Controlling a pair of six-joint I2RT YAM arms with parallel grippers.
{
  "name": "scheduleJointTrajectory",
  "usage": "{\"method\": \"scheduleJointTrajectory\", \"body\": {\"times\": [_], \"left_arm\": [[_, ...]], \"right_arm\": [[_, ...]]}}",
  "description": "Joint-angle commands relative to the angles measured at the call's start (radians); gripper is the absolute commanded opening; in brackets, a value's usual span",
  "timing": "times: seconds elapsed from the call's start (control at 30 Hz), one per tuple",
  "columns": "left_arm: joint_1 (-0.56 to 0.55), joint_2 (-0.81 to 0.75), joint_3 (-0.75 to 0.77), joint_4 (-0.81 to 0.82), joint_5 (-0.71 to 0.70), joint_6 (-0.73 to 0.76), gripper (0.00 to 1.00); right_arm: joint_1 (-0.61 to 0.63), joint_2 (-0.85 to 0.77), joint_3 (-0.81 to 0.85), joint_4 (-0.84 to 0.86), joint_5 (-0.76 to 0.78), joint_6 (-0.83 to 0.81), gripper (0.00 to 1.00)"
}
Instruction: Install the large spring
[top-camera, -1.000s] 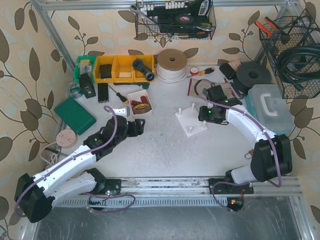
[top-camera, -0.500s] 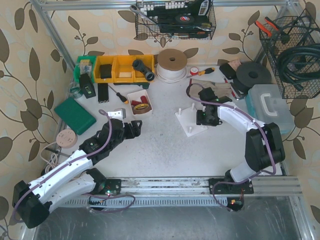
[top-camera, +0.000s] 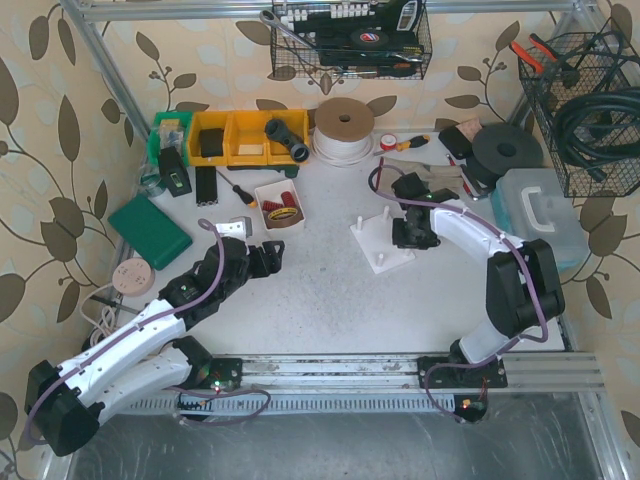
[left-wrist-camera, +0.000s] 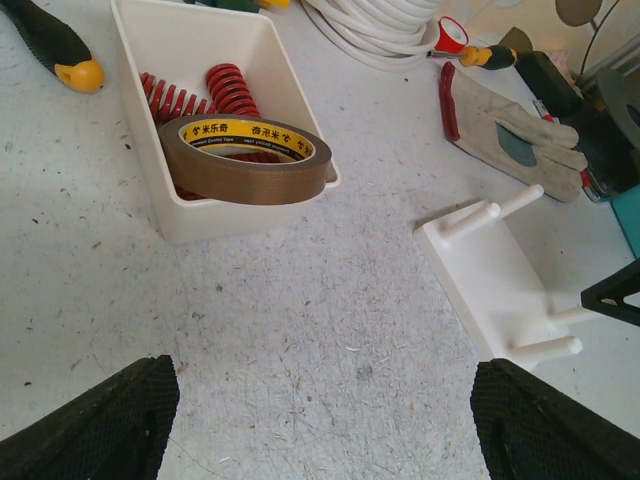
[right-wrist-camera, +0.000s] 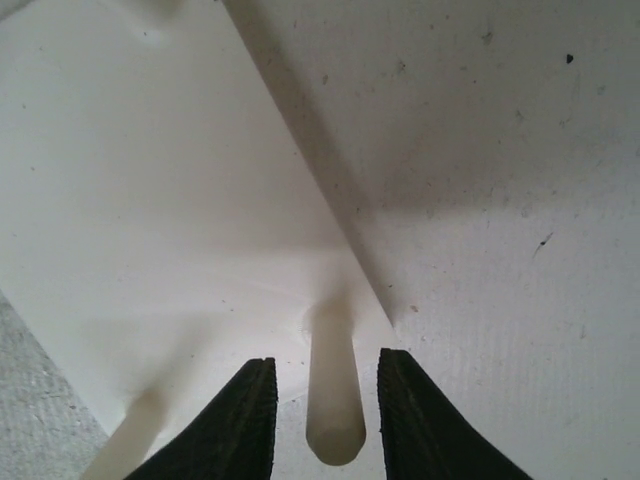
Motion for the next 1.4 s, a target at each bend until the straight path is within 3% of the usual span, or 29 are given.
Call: {"method": "scheduleJointTrajectory", "body": {"times": [0.0,0.3,0.5,0.93,1.37], "left_arm": [[0.0,-0.005,0.003,0.019,-0.023,-0.012,0.83],[0.0,-0.003,0.0,0.022,-0.024,-0.014,0.83],[0.0,-0.003,0.0,0.024,-0.025,-0.015,0.83],[0.0,-0.033,-0.007,0.013,-0.006,-0.007,0.83],[-0.001,-0.095,-0.03,0.006,-0.017,-0.011,0.83]], "right_arm": [[0.013,0.011,0.021,-0.037,0.034,0.014,0.27],[0.048,0.024,0.026,-0.048,0.035,0.034,0.11],[0.142,-0.012,0.02,-0.087,0.071,0.12,0.01],[0.208,-0.21,-0.153,-0.072,0.11,0.48,0.0],[0.272,-0.159,-0.188,-0.005,0.088,0.652,0.0]]}}
